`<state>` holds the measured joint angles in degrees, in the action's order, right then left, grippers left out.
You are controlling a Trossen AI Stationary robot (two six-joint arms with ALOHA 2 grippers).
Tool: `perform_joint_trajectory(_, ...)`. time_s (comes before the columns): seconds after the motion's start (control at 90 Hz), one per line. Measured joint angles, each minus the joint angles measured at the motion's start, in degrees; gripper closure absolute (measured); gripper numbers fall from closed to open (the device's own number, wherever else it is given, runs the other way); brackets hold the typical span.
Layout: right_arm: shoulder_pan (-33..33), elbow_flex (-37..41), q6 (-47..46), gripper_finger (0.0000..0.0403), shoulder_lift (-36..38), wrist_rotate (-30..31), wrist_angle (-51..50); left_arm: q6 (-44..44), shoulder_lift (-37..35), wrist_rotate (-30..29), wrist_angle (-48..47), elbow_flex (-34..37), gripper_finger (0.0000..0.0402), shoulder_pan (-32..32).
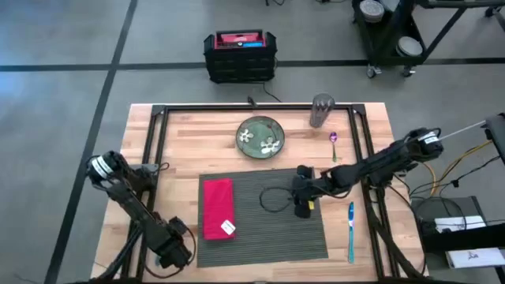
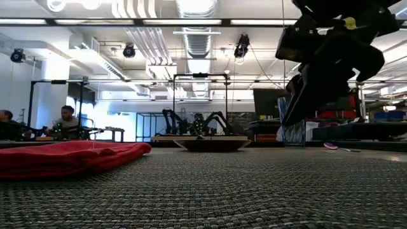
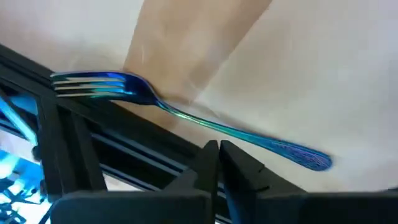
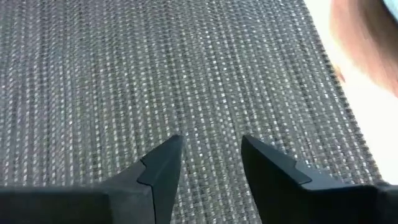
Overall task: Set table place
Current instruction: Put the blue fork on the red table napkin
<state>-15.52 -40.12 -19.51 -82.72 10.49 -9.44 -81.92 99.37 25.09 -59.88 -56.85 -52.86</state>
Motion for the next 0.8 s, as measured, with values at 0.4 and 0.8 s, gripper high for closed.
perform_joint_trajectory(0.4, -0.73, 0.0, 0.07, 0.0272, 0.0, 0.01, -0.01, 2.76, 3.92, 2.33, 6.34, 0.84, 0.0401, -0.37)
perform_joint_trajectory(0.8, -0.87, 0.0, 0.0, 0.0294, 0.0, -0.01, -0.01, 1.98, 4.09, -4.28, 6.8, -1.22, 0.0401, 0.09)
